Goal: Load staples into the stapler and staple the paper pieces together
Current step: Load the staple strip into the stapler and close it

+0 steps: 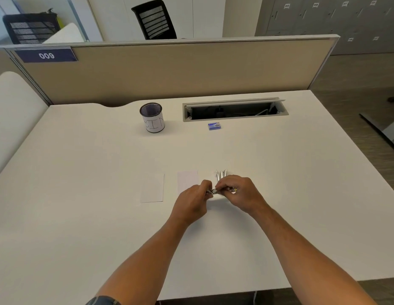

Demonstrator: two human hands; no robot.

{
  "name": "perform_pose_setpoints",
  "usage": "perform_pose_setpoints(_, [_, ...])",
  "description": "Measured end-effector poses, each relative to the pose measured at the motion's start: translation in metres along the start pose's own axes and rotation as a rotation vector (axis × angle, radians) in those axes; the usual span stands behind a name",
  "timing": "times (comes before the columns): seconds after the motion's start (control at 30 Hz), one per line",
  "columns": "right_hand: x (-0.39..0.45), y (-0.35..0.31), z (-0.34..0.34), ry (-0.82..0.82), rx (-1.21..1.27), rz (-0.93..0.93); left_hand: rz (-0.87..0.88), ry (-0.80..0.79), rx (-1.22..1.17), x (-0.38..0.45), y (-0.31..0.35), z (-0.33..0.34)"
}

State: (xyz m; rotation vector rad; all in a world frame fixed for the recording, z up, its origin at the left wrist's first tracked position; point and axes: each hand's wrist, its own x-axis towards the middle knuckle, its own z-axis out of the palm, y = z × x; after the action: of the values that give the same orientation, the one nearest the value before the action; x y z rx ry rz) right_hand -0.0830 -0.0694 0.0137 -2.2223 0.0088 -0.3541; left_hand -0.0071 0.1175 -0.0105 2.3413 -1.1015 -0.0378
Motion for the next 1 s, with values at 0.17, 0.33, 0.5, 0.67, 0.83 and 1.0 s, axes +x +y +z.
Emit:
perform_pose_setpoints(0.17, [0.001,-0.003,0.003,0.047,0.030,0.019,-0.005,0.002,0.030,-0.001,-0.004,-0.002])
perform_pose_setpoints(0.33, [0.002,-0.002,0.004,0.009,0.072,0.063,0.000,0.004,0.040,-0.002,-0.007,-0.003])
perform_pose_setpoints(0.5, [0.003,0.001,0.005,-0.018,0.074,0.089,-0.009,0.003,0.028,-0.003,-0.009,-0.002])
perform_pose_setpoints(0.67, [0.006,0.001,0.009,-0.034,0.062,0.106,-0.005,0.011,0.009,-0.001,-0.010,-0.001])
perform_pose_setpoints(0.83, [0.009,0.002,0.010,-0.079,0.006,0.080,0.010,0.010,0.005,0.000,-0.009,0.003])
perform_pose_setpoints(1.0, [0.014,0.005,0.008,-0.152,-0.142,-0.036,0.007,0.007,0.005,0.001,-0.011,0.005])
